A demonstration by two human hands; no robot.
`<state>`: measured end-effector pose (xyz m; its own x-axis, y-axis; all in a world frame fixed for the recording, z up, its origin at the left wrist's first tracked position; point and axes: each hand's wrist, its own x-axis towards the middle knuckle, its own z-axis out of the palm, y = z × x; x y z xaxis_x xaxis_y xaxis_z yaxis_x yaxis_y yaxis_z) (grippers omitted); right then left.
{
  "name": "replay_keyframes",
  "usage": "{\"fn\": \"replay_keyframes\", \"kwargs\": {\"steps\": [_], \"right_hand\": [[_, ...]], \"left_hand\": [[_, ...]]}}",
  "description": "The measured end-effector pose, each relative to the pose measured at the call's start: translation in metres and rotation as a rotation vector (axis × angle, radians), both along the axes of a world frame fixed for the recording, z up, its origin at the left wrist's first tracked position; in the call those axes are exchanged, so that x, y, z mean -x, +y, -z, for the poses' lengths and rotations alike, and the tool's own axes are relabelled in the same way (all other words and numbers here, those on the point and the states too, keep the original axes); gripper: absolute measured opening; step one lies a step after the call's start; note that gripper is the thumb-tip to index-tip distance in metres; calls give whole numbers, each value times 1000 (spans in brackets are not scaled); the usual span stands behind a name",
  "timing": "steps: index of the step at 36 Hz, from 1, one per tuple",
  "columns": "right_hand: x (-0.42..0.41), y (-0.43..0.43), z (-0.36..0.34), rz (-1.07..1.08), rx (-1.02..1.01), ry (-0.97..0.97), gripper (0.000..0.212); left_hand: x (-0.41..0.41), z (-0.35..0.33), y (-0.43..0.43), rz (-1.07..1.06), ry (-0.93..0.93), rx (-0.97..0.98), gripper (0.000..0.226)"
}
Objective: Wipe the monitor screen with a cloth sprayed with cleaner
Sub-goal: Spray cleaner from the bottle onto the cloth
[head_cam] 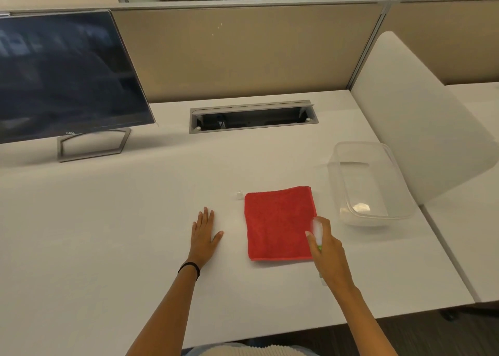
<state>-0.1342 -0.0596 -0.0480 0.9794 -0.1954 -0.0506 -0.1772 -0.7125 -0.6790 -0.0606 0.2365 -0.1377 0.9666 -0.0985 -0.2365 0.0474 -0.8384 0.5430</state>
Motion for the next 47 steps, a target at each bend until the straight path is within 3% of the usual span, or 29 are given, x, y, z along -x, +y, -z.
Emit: {"fn": "replay_keyframes", "kwargs": {"steps": [12,22,38,47], "right_hand": [[-21,-14,-15,86,20,-64,31],[-40,-6,-15,13,60,-56,29],[-50,5,-6,-30,23,-76,25],[-92,0,-29,115,-236,-205,20]], "left_hand": [[0,0,-1,2,-2,-8,67],[1,1,0,-5,-12,13,68],[-8,2,-6,-128,-73,178,60],[-27,-2,-15,-162,-102,331,55]]}}
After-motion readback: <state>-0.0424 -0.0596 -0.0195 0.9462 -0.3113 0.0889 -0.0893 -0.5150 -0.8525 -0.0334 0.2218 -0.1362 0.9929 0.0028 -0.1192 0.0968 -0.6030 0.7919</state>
